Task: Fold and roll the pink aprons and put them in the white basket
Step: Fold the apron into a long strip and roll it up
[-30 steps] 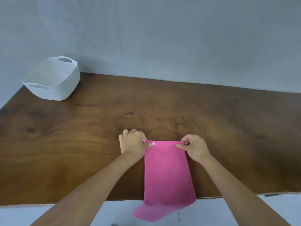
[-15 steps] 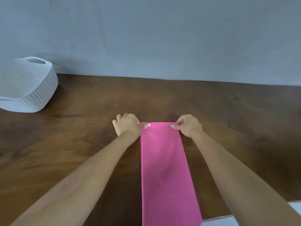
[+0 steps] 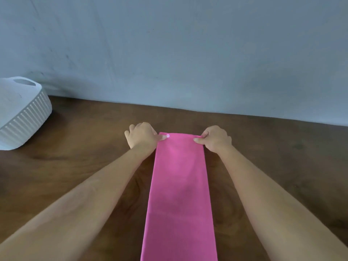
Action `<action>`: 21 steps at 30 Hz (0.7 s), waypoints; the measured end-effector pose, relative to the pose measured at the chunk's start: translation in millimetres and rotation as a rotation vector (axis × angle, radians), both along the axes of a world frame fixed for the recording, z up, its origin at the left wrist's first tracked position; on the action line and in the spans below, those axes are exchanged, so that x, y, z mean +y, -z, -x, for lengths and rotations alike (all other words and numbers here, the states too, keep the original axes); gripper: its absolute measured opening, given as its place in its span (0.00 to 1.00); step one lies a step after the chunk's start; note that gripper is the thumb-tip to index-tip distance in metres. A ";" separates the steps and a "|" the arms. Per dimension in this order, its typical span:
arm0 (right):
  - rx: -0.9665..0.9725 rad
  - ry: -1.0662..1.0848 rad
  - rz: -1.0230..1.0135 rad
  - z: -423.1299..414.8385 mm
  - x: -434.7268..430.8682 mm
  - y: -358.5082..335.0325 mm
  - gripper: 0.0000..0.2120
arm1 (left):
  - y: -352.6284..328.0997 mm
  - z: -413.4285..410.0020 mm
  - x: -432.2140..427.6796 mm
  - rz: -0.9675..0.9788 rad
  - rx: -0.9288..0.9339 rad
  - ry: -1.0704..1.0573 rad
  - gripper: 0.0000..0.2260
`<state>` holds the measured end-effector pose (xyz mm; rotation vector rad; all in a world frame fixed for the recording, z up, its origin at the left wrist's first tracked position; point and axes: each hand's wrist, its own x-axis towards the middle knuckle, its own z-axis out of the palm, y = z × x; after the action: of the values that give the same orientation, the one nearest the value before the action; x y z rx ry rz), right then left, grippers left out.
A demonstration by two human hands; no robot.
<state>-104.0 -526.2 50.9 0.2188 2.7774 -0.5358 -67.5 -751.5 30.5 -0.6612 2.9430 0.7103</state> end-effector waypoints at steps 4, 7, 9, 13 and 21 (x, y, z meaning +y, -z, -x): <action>0.010 -0.013 -0.010 46.8 -0.8 9.0 0.22 | 2.8 39.9 2.1 0.013 -0.010 -0.047 0.26; 0.025 -0.021 -0.047 78.6 -2.3 15.3 0.25 | 7.2 66.9 2.6 0.011 -0.003 -0.078 0.22; 0.046 -0.012 -0.056 95.0 -4.5 17.4 0.25 | 10.6 82.1 2.3 0.014 0.011 -0.092 0.23; 0.094 0.017 -0.044 113.1 -8.8 19.4 0.28 | 14.5 105.8 1.0 0.025 0.016 -0.148 0.29; 0.074 0.079 -0.080 119.2 -15.5 17.8 0.28 | 5.3 108.5 8.7 0.072 -0.036 -0.150 0.31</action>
<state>-223.2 -541.7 33.1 0.3335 2.8750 -0.4608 -176.0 -742.8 25.1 -0.8995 2.9214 0.5973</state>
